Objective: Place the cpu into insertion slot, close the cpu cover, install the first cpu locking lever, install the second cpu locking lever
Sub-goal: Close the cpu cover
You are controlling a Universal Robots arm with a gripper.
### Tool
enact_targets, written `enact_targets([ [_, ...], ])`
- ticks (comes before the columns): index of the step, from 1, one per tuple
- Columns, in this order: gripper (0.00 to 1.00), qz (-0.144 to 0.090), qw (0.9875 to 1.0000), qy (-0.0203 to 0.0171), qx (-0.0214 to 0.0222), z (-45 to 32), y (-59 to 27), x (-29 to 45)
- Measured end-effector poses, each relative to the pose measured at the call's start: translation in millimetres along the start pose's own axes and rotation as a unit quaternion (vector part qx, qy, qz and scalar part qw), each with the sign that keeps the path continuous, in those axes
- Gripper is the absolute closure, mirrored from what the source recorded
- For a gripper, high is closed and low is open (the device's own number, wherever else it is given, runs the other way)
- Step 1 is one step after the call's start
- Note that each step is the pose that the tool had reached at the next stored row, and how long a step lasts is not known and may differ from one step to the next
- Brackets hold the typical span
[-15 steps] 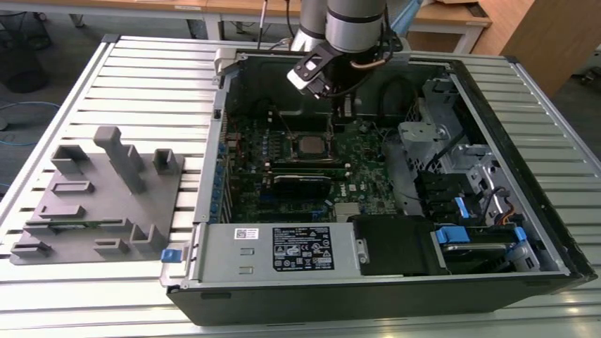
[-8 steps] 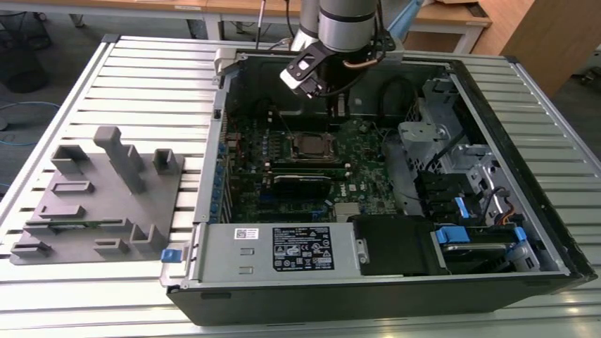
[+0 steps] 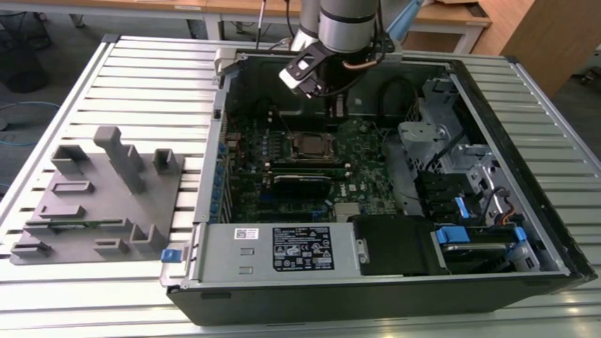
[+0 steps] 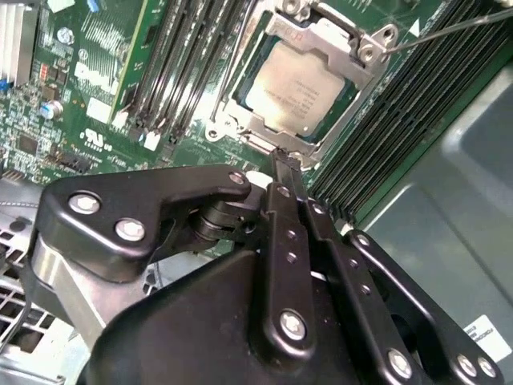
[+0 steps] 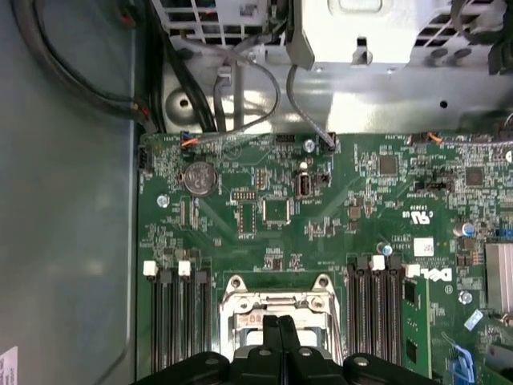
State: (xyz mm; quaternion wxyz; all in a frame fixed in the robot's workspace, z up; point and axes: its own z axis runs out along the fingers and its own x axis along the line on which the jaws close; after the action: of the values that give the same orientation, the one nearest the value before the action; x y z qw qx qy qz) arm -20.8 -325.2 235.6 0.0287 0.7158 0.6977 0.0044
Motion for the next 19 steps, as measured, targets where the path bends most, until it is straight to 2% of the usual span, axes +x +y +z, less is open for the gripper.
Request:
enact_targets([
  [15, 0.9, 0.0, 1.0, -0.0001, 0.0008, 0.3, -0.1, 0.0],
  [19, 0.9, 0.0, 1.0, 0.0, 0.0008, 0.8, -4.1, -0.1],
])
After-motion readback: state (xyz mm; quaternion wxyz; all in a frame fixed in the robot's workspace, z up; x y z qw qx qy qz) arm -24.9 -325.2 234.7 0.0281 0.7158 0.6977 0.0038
